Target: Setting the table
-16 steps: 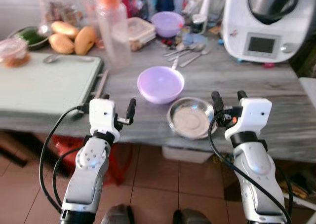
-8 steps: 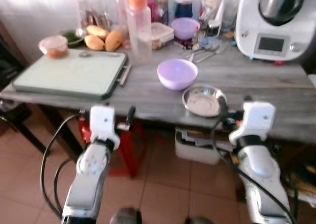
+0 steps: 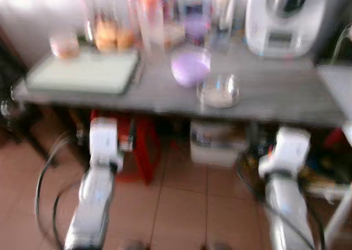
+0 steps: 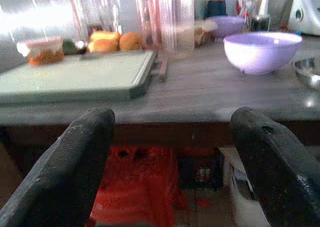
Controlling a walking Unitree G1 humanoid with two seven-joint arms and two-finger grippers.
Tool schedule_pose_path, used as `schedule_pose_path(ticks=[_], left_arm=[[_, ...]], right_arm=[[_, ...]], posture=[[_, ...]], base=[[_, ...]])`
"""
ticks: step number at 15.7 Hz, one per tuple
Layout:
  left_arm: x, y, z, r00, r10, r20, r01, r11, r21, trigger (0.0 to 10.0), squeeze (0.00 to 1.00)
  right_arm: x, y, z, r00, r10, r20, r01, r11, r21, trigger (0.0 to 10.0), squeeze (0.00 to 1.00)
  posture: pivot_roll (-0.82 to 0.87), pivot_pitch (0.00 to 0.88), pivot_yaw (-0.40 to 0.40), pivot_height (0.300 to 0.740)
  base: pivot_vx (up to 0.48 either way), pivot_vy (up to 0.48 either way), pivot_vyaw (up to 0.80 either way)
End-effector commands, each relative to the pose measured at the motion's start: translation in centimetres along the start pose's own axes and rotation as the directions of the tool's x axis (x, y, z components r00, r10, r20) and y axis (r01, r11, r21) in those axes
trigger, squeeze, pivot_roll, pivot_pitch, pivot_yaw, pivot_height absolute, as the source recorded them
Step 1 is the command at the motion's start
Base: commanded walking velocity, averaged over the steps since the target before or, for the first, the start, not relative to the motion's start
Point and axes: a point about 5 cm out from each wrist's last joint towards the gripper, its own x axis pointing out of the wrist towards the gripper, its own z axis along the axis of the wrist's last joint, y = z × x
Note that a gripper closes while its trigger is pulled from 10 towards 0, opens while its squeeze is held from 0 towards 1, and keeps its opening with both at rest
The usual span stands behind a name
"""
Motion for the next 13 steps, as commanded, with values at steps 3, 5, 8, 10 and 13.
schedule_pose_path(ticks=[3,5,8,10,13], left_arm=[[0.0,-0.5,0.4,0.997,-0.067,0.042,0.068,0.997,-0.028,10.0,0.0],[0.1,-0.5,0.5,0.999,-0.034,0.021,0.034,0.999,-0.031,10.0,0.0],[0.2,-1.3,0.3,0.997,-0.077,-0.012,0.076,0.994,-0.074,10.0,0.0],[0.6,-1.5,0.7,0.997,-0.073,-0.01,0.072,0.995,-0.071,10.0,0.0],[0.9,-1.8,1.2,0.999,-0.049,-0.011,0.048,0.998,-0.047,10.0,0.0]], right_arm=[[0.1,0.9,0.2,0.999,0.045,0.015,-0.046,0.997,0.066,10.0,0.0],[0.0,1.0,-0.1,0.999,0.031,-0.008,-0.031,0.996,0.083,10.0,0.0],[-0.4,1.1,-0.7,0.999,0.032,-0.041,-0.028,0.995,0.099,10.0,0.0],[-0.1,1.1,-0.2,0.999,0.046,-0.024,-0.043,0.994,0.105,10.0,0.0],[0.2,1.2,-0.2,0.998,0.053,-0.04,-0.049,0.992,0.113,10.0,0.0]], posture=[[-0.02,0.0,0.023,0.74],[-0.03,0.0,0.027,0.74],[-0.03,0.0,0.032,0.74],[-0.03,0.0,0.027,0.74],[-0.02,0.0,0.018,0.74]], base=[[0.0,0.0,0.0],[0.0,0.0,0.0],[0.0,0.0,0.0],[0.0,0.0,0.0],[0.0,0.0,-0.48]])
